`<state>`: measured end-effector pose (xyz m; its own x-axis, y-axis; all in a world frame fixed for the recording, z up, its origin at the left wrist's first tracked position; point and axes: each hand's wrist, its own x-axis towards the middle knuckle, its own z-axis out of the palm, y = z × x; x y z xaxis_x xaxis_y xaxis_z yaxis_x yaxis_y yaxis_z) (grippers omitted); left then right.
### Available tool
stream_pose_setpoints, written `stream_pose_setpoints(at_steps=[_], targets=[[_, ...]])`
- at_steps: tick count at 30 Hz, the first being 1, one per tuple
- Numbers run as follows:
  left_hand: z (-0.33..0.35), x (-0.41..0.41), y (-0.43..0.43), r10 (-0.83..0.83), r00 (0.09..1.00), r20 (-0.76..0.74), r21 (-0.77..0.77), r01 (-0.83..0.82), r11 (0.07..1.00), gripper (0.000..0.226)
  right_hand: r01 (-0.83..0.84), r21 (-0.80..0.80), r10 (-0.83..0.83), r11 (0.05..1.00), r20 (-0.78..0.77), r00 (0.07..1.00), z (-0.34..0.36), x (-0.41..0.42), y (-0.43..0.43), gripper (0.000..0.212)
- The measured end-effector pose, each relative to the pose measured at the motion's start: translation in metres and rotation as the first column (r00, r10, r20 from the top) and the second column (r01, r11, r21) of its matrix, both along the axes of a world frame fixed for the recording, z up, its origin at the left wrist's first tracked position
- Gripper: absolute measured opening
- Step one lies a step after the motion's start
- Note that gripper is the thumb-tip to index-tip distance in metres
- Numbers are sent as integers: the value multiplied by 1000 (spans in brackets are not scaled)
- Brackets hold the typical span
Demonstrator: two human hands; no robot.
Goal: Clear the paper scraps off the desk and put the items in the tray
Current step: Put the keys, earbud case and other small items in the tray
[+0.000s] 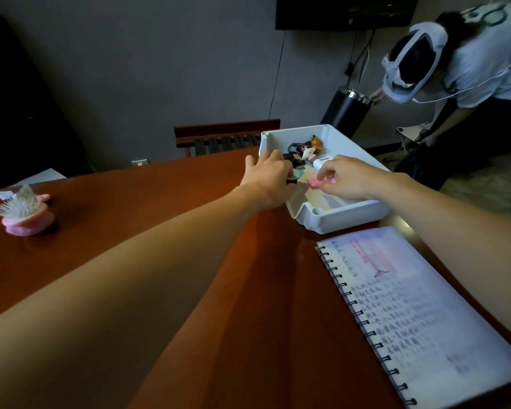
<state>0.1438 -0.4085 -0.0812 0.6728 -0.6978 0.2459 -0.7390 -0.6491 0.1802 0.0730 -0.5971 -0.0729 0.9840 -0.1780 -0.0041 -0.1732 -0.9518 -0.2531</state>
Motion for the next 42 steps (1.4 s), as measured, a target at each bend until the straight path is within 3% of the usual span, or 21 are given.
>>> stream_pose_setpoints(at_steps=[8,17,28,42], targets=[[11,-14,20,-9,996,-91,52,14,999,45,33,34,-33,999,-24,999,15,-15,11,27],[29,-41,104,35,999,21,135,-38,990,51,-14,97,5,995,99,995,44,-43,65,17],[36,-67,214,183,982,54,97,-187,978,40,-253,39,246,967,127,961,68,-52,184,26],[21,-85,365,411,908,81,70,-417,906,41,-420,6,416,908,128,900,49,-37,316,30]])
